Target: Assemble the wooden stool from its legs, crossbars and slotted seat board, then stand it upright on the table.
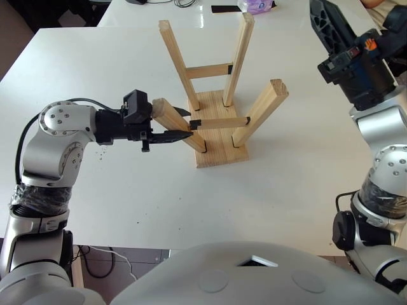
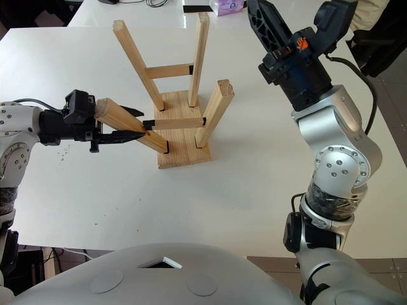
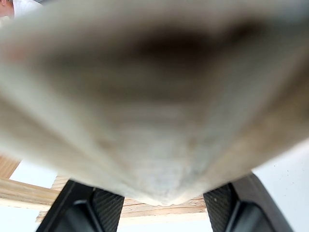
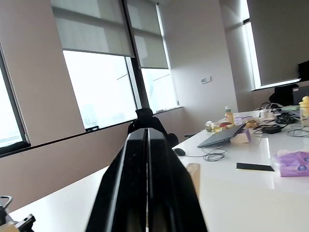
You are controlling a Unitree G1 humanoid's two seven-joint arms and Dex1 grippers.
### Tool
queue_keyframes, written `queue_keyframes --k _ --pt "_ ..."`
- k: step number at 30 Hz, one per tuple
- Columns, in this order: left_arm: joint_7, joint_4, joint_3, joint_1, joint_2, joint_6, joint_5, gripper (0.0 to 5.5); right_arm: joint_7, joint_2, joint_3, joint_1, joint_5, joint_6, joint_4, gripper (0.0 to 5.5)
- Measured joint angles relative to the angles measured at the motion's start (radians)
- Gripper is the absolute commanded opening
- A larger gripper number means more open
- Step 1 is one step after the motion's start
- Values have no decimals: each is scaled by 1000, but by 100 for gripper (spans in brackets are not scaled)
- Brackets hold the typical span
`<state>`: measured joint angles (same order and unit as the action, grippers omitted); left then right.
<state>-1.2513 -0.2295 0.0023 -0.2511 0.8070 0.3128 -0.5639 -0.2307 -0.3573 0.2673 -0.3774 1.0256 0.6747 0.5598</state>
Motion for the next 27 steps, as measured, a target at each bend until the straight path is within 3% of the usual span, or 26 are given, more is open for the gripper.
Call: queue_keyframes --k 9,16,23,27 --pt "53 4 -30 -11 -32 5 19 204 13 3 -106 -54 146 6 107 0" --pt "53 -6 -41 -12 -28 13 21 204 0 -46 -98 -52 95 -7 54 0" --pt "78 15 -74 -55 -36 31 30 204 26 43 -350 -7 -38 2 79 0" --pt "92 8 -82 -57 -36 34 31 204 57 65 -432 15 -145 2 78 0"
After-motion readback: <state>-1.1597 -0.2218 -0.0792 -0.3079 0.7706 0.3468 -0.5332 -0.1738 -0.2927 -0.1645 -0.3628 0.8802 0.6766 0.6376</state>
